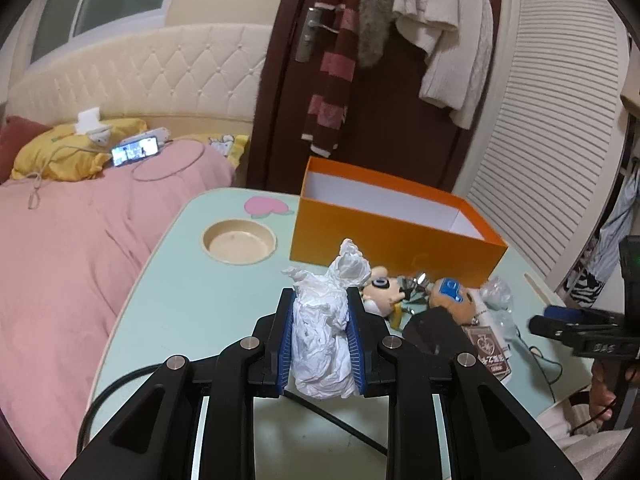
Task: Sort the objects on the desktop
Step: 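Grasp the white tissue with the left tool while the right tool grasps the clear heart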
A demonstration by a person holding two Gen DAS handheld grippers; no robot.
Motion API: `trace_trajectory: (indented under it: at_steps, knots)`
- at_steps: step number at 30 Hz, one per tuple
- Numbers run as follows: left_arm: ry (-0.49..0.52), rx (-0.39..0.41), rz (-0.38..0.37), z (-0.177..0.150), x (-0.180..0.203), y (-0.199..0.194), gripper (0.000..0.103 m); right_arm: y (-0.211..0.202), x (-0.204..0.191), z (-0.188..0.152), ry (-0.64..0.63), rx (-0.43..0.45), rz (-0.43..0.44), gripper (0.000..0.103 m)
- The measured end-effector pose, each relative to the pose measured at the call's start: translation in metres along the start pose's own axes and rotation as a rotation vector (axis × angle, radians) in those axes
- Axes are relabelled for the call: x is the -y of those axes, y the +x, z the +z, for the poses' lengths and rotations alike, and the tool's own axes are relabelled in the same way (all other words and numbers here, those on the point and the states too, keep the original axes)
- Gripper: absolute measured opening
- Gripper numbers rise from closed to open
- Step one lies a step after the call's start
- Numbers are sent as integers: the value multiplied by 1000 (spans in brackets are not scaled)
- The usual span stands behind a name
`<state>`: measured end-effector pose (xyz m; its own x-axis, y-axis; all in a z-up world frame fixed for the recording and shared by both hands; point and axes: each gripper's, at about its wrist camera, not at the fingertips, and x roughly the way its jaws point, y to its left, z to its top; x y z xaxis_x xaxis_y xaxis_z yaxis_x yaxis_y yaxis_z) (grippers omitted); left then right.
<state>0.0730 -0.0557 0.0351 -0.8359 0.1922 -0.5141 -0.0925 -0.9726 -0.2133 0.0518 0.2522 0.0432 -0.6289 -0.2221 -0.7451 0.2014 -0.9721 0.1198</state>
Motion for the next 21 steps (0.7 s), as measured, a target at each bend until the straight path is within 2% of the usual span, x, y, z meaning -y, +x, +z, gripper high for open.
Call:
trace_trajectory:
  at_steps: [3,7,11,16,21]
  knots:
    - [-2,2,8,0,0,-1,22,13,-14,3,-66,-22,-23,65]
    - [-11,5,9,-1,-2,-2,22,31,-21,5,-78,-42,-14,60]
    - [-10,-1,10,-2,-2,0,22,38,-20,5,-85,-35,-35,40]
    - [-12,16,6,0,0,-4,22,35,-16,0,-68,-21,-26,40]
    - [-29,62,-8,14,2,-16,22,20,-12,8,-41,30,-14,40]
